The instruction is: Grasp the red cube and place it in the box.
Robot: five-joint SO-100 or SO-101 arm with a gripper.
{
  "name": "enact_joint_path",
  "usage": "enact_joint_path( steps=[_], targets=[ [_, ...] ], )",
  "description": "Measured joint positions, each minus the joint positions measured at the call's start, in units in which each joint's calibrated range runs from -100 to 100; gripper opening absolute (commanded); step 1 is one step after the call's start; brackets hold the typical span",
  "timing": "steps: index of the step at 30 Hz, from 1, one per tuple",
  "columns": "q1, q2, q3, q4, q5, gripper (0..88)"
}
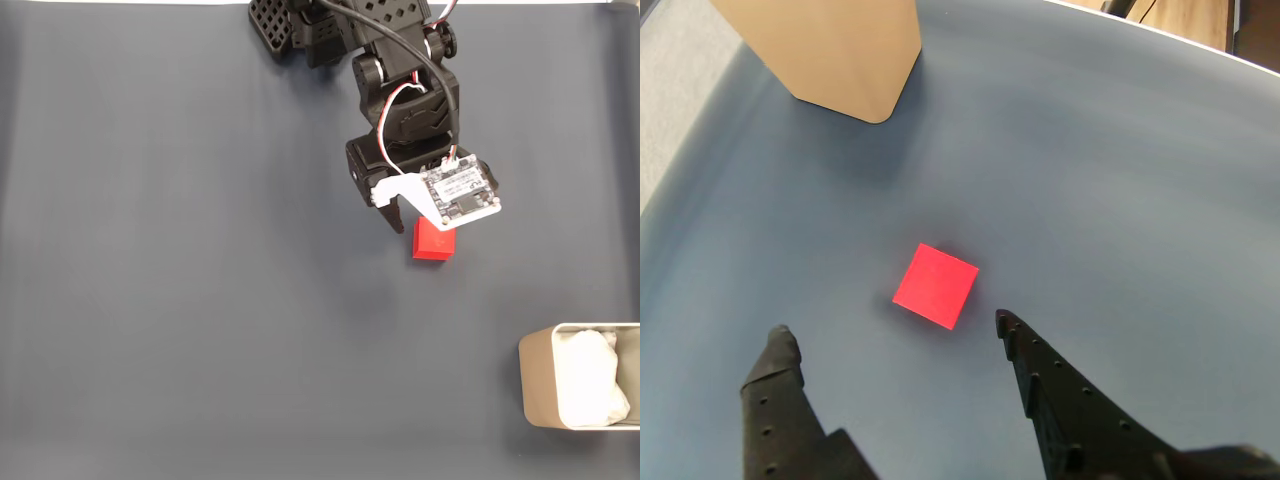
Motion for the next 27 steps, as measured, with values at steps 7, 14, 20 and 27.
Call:
enact_joint_path(
  steps=[7,14,20,27],
  targets=[
    [0.07,2.52,0.0,-1.91,0.0,44.6],
    [0.07,4.86,0.0,-3.66,0.0,44.6],
    [-0.52,6.08,0.0,-4.14,0.0,44.5],
    [-0.89,6.69,0.0,-4.53,0.0,44.5]
  ],
)
